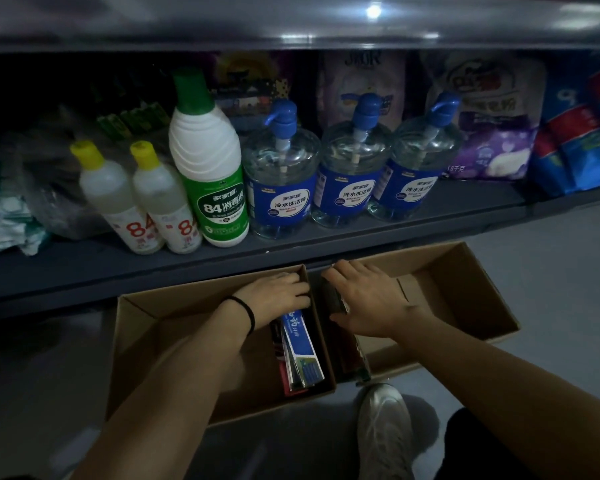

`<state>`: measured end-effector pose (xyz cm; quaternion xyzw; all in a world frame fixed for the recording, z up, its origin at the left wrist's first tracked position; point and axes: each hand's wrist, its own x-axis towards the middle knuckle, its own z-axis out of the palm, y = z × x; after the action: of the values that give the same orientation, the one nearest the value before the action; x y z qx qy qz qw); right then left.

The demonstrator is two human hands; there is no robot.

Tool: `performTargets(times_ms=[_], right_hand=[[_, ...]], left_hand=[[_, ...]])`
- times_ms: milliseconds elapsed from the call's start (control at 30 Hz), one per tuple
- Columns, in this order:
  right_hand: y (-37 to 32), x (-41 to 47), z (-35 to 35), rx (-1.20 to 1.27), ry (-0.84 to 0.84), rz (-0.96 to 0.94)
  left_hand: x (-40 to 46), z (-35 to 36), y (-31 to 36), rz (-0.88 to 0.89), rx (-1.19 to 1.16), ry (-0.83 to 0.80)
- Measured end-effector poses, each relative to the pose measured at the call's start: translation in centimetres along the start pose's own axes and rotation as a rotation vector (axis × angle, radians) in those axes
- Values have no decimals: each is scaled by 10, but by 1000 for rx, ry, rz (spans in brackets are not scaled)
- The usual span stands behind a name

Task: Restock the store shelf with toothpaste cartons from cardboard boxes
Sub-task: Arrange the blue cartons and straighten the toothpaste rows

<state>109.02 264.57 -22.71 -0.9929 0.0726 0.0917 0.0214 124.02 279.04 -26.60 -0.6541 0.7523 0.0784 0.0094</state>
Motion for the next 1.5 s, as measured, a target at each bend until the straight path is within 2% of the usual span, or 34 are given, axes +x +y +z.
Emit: performTargets(times_ms=[167,300,433,633,733,833,1033,1100,1167,1333,1500], right_hand=[[-10,-5,-14,43,17,18],[-30,-9,-15,123,12,44],[-58,-7,-6,206,-2,103],[-100,3,14,344,-43,318],[-112,8,25,367,-43,440],[-122,15,35,385,-53,521],[-133,30,52,384,-63,639],[-135,35,57,373,-67,661],[-135,40,61,355,-73,675],[-139,48,68,265,-111,681],[-139,46,71,179,-114,650]], left_hand=[[-37,-30,0,-194,62,-119],[-85,-40,-6,-212,122,9],[-123,-46,-4,-252,224,-33],[-159,-46,-4,-319,120,43],[-167,-45,-12,-421,131,-51],[-177,-42,-20,-336,117,75],[-181,-28,-36,-268,129,110],[-180,-24,-37,-311,88,104],[-182,-21,-42,-357,92,23],[-189,-18,-49,-243,89,145],[-187,-14,-50,-266,71,166]])
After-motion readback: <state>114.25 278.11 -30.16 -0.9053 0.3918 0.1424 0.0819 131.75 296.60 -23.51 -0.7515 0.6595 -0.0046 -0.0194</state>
